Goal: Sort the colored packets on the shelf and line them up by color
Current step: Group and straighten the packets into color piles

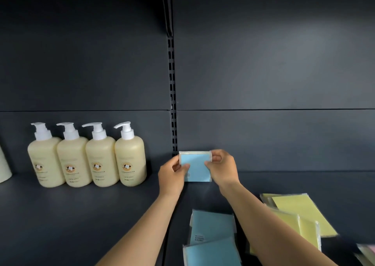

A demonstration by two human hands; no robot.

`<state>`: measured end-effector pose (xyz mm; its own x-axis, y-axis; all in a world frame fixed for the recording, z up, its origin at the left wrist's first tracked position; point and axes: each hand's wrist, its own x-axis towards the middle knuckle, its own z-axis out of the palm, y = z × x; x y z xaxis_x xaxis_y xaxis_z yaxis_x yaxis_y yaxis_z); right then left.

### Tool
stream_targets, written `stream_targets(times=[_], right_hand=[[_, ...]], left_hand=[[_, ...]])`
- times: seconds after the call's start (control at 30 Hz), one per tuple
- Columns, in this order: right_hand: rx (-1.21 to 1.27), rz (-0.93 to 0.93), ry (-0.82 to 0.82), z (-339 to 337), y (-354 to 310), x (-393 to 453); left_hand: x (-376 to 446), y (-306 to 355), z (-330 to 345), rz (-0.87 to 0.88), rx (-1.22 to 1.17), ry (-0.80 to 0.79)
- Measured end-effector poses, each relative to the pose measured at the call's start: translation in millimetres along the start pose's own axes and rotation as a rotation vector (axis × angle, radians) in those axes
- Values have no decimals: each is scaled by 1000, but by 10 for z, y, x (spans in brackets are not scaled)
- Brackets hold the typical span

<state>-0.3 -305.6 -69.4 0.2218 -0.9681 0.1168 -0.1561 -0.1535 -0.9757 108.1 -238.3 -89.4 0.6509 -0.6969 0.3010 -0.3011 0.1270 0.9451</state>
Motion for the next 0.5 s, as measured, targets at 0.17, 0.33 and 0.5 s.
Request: stream_targets(times=[0.17, 0.33, 0.5], right_hand=[[-65, -30, -11, -9, 12, 62], [-119, -64, -4, -29, 20, 122], [-151, -80, 2, -32, 37, 145]], left_hand=[[72, -42, 55, -8, 8, 59], [119, -64, 68, -7, 40, 86], [143, -55, 86, -15, 30, 97]])
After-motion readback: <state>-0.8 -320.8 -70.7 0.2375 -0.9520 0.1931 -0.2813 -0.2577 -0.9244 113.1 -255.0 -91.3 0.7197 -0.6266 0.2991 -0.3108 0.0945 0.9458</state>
